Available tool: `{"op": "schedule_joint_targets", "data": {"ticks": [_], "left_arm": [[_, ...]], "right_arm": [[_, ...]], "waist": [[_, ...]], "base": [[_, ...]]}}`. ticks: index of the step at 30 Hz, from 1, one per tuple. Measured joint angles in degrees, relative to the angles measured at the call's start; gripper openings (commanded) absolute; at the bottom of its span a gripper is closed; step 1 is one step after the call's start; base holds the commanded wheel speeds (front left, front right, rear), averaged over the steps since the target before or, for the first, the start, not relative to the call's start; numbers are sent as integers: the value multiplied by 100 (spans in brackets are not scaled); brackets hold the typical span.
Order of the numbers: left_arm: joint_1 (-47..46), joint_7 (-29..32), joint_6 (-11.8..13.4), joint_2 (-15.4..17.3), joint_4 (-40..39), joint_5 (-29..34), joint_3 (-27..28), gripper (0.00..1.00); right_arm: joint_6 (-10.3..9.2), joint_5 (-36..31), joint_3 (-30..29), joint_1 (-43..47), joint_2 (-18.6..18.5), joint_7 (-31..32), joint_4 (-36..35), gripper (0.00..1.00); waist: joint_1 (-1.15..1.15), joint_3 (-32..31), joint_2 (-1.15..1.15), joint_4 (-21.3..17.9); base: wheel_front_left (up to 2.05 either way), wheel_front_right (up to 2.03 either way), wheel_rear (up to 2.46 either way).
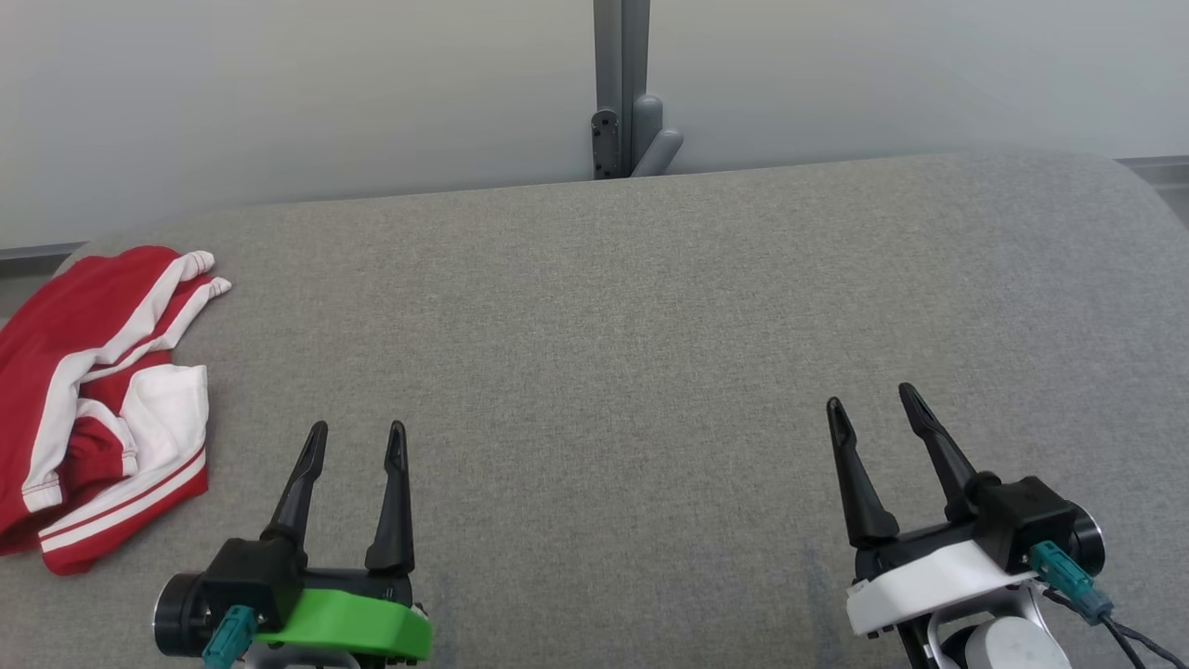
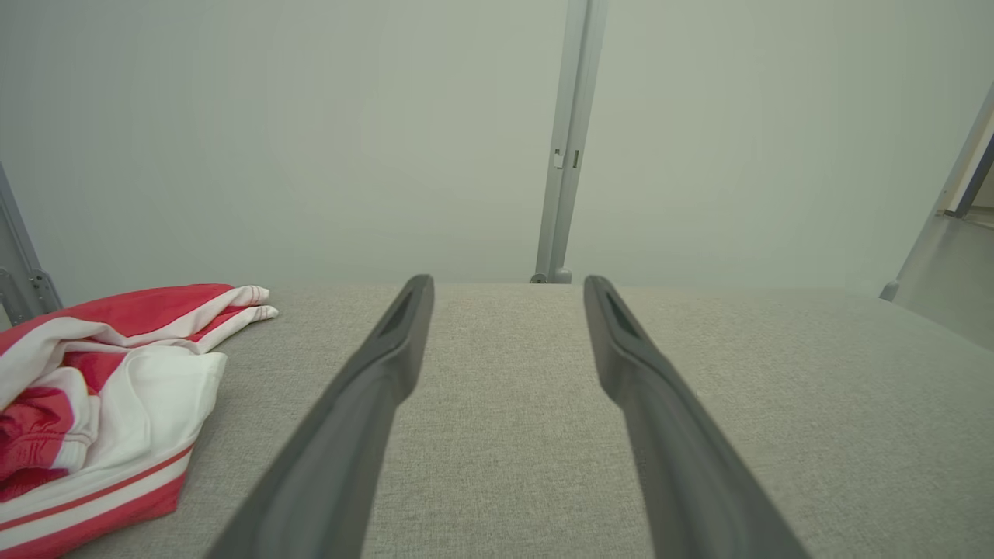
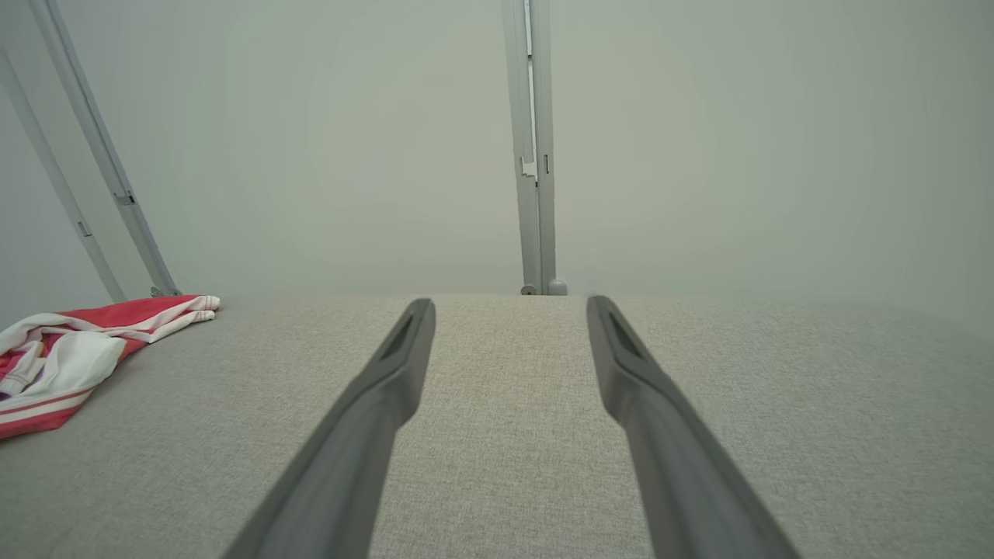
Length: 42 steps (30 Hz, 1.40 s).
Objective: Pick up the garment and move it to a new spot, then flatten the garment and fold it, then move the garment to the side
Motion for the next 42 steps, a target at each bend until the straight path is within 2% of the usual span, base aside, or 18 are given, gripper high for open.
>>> {"op": "schedule_joint_targets", "data": {"ticks": [10, 23, 42], "left_arm": [[-2, -87, 1, 2, 122, 360, 9, 100], [-2, -98, -91, 3, 212, 207, 100, 100], [-3, -99, -63, 2, 343, 158, 45, 100]], "right_arm": [[0, -386, 47, 32, -3, -104, -51, 100], [0, -369, 52, 44, -3, -116, -33, 100], [1, -403, 112, 99, -4, -116, -15, 100]], "waist": [[0, -27, 0, -14], [0, -55, 0, -47], [0, -70, 0, 71]], "base": [[0, 0, 0], [0, 0, 0], [0, 0, 0]]}}
